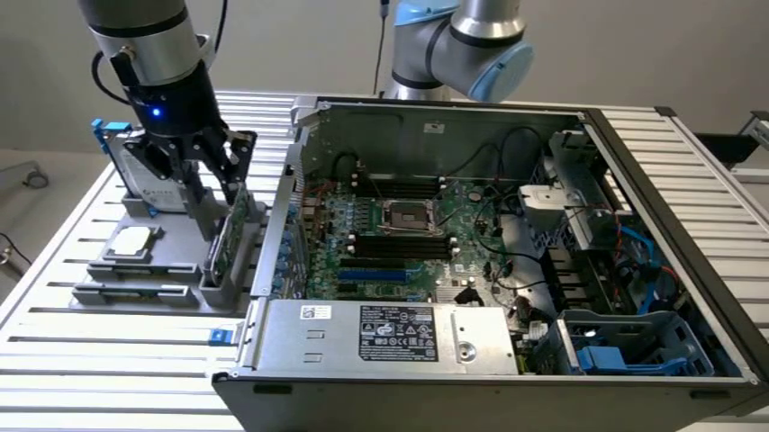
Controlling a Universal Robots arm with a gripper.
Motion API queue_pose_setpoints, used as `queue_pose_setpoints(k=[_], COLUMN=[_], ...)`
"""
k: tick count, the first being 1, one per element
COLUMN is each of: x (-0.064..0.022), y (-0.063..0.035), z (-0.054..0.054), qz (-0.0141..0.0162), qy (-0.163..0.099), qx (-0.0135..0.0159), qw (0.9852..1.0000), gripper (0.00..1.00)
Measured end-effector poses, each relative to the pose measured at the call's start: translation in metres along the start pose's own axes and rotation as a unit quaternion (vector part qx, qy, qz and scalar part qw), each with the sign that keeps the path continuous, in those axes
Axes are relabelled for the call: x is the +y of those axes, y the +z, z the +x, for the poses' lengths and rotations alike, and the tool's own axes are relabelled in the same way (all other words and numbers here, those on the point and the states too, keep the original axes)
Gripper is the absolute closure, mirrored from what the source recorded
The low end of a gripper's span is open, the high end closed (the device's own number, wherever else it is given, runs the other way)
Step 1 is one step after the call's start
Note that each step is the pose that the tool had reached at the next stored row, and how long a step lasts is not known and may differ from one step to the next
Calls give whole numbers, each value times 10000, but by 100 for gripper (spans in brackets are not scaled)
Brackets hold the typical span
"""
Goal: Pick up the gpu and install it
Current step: 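Pick up the gpu and move the gpu toward the slot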
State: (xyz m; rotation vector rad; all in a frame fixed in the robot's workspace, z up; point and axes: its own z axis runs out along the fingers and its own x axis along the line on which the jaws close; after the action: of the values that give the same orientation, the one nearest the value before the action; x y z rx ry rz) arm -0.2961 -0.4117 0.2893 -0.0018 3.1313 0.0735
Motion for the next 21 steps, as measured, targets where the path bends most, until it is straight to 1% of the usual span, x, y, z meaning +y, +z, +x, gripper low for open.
queue_pose_setpoints(k=[12, 21], x=[-10, -18], y=[218, 381], z=[14, 16], qz=[-3, -3], qy=[-260, -314], qx=[12, 15], qw=[9997, 9995], gripper=[52, 52])
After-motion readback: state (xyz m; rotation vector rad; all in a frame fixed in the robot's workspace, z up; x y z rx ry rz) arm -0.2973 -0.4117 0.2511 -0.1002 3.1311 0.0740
